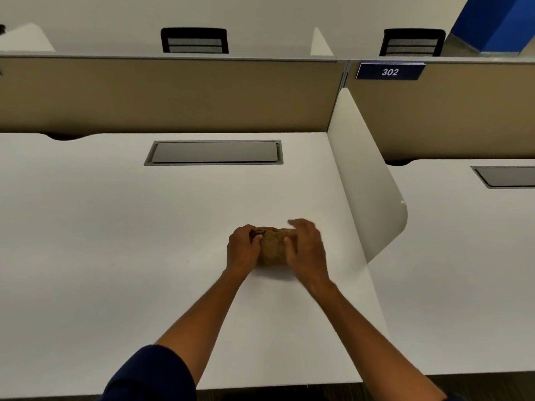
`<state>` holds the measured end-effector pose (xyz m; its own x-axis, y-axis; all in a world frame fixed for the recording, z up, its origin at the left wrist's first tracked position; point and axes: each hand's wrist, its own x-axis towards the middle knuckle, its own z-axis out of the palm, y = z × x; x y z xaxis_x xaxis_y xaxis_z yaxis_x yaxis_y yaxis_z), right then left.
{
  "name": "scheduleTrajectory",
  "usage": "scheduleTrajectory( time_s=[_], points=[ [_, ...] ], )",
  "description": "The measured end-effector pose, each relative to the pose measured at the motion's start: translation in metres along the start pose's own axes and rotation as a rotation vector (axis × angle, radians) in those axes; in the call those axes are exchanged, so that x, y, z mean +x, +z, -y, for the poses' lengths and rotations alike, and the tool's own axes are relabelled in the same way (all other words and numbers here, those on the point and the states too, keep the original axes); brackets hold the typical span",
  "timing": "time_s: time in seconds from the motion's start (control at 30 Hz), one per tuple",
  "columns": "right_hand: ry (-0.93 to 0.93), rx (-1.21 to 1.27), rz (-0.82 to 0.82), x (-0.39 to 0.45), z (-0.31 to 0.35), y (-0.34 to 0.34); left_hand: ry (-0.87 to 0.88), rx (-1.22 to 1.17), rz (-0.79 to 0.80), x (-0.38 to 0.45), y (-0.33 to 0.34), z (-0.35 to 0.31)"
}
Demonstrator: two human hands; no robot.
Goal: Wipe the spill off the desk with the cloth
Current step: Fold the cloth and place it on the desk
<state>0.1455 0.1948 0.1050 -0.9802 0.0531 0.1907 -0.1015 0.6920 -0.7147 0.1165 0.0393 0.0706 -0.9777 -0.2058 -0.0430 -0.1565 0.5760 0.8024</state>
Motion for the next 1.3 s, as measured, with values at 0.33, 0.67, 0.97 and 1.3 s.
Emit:
scheduleTrajectory(
  time_s=[0.33,0.67,0.97,1.3],
  points=[
    [-0.161,-0.567,0.392,-0.006,-0.048,0.044,-0.206,0.197,0.117,0.016,0.008,0.007],
    [-0.155,-0.605,0.421,0.008,-0.044,0.047,-0.364,0.113,0.174,0.003,0.0,0.008],
    [-0.326,-0.521,0.217,-0.01,-0.027,0.034,-0.473,-0.188,0.271,-0.005,-0.01,0.015],
    [-0.207,-0.494,0.236,-0.035,-0.03,0.038,-0.672,-0.415,0.342,-0.01,-0.01,0.005]
  ],
)
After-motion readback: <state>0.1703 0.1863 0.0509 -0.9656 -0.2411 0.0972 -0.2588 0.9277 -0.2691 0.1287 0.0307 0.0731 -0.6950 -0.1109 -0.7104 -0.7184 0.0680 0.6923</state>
